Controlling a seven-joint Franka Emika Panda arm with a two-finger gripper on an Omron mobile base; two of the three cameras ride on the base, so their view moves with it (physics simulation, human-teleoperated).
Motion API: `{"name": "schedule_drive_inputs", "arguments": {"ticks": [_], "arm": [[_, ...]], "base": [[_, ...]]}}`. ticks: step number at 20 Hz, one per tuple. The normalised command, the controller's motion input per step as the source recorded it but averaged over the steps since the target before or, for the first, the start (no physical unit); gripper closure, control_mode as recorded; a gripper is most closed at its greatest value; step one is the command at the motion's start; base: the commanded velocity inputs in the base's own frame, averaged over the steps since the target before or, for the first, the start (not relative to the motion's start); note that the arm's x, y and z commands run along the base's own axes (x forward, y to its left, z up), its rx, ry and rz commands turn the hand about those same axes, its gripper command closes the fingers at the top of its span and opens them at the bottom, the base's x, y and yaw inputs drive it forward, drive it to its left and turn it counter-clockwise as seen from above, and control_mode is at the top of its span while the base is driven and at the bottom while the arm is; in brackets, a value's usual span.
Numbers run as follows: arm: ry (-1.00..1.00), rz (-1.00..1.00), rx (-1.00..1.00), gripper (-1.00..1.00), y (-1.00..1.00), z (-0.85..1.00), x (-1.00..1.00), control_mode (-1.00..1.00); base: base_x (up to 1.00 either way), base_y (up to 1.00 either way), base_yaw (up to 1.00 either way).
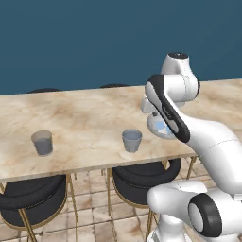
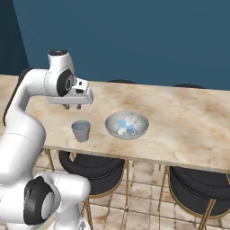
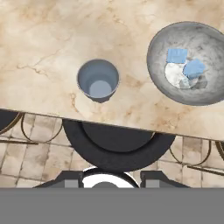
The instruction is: There are four ice cubes in the ice bowl. Place two ice cubes in each glass of water.
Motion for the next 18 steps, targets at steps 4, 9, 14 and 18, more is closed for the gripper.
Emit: {"name": "schedule_drive_inputs", "arguments": {"ticks": [4, 9, 14, 18], "arm": [[0.0, -0.04, 0.05, -1.0, -0.48, 0.0, -0.01, -1.0], [0.08, -0.16, 0.09, -1.0, -1.0, -0.3, 0.21, -1.0], [0.02, -0.05, 0.05, -1.0, -0.87, -0.34, 0.63, -1.0], [0.0, -0.07, 0.0, -1.0, -0.3, -0.45, 1.0, -1.0]], "base": [[0.0, 0.0, 0.0], [0.0, 0.0, 0.0], [0.0, 0.0, 0.0], [0.0, 0.0, 0.0]]}}
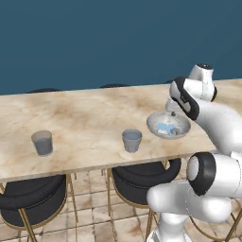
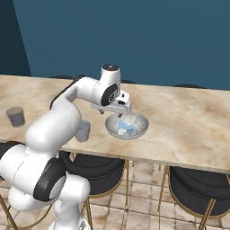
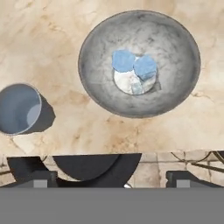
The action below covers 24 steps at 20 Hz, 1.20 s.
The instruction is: There are four ice cubes in the ice bowl. Place two ice cubes in each glass of water.
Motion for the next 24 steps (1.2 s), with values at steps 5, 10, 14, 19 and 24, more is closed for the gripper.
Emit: {"name": "schedule_drive_inputs", "arguments": {"ticks": [5, 10, 14, 19, 24], "arm": [[0.05, -0.42, 0.06, -1.0, -0.04, -0.5, 1.0, -1.0], [0.01, -0.06, 0.01, -1.0, 0.01, -0.17, 0.75, -1.0], [0.19, 0.34, -0.06, -1.0, 0.0, -0.38, 0.17, -1.0], [0.16, 0.39, -0.07, -1.0, -0.01, -0.39, 0.32, -1.0], [0.09, 0.3, -0.02, -1.0, -0.46, -0.35, 0.3, -1.0]], "base": [[0.0, 0.0, 0.0], [0.0, 0.0, 0.0], [0.0, 0.0, 0.0], [0.0, 0.0, 0.0], [0.0, 0.0, 0.0]]}}
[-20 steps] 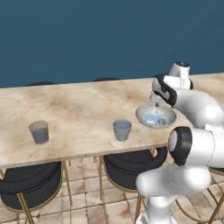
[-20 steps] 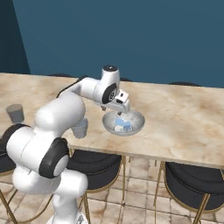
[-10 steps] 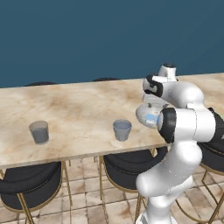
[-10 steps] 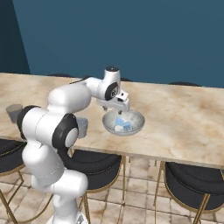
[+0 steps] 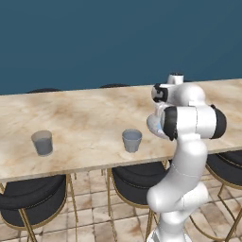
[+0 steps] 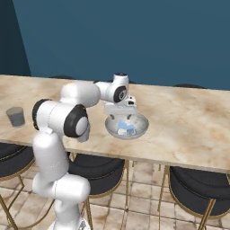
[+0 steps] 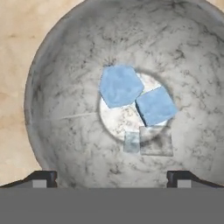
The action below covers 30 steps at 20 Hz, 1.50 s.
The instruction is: There are four ice cubes in the ice bowl. Place two ice cubes in each glass of water.
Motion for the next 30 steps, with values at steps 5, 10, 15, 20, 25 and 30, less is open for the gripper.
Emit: {"name": "schedule_drive_inputs", "arguments": {"ticks": [5, 10, 15, 20, 25, 30], "arm": [[0.05, 0.27, -0.02, -1.0, -0.72, -0.29, 0.09, -1.0], [0.02, 0.12, -0.01, -1.0, -0.01, -0.12, 0.21, -1.0], [0.01, 0.12, -0.09, -1.0, 0.07, -0.37, 0.21, -1.0], [0.09, 0.11, -0.1, -1.0, 0.13, -0.46, 0.08, -1.0], [0.08, 0.06, -0.07, -1.0, 0.2, -0.39, 0.12, -1.0], [0.0, 0.0, -0.02, -1.0, 0.0, -0.12, 0.46, -1.0]], "base": [[0.0, 0.0, 0.0], [0.0, 0.0, 0.0], [0.0, 0.0, 0.0], [0.0, 0.0, 0.0], [0.0, 0.0, 0.0], [0.0, 0.0, 0.0]]}}
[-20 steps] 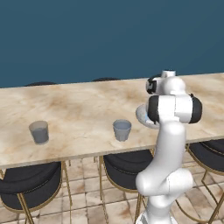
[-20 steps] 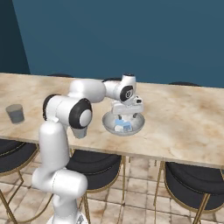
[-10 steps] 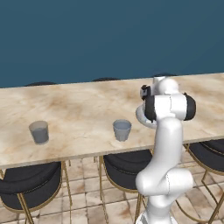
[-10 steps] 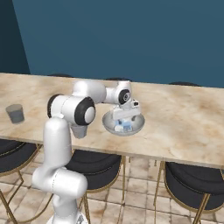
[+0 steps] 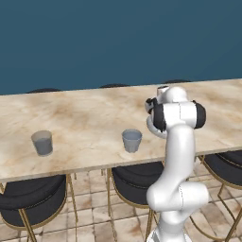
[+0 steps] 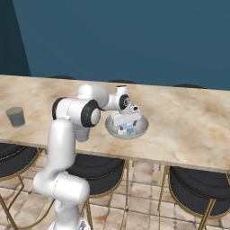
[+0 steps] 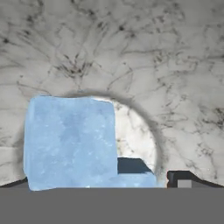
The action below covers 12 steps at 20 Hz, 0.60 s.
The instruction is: There are four ice cubes in the ice bowl. Place two ice cubes in each glass of water.
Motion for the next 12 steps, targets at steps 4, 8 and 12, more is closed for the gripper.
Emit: {"name": "schedule_drive_inputs", "arguments": {"ticks": [4, 8, 12], "arm": [[0.0, 0.0, 0.0, -1.0, -0.15, -0.11, 0.54, -1.0], [0.0, 0.01, -0.01, -1.0, -0.36, -0.2, -0.09, -1.0], [0.03, 0.0, 0.0, -1.0, -0.06, -0.15, -0.21, -1.0]], "base": [[0.0, 0.0, 0.0], [0.0, 0.0, 0.0], [0.0, 0.0, 0.0]]}}
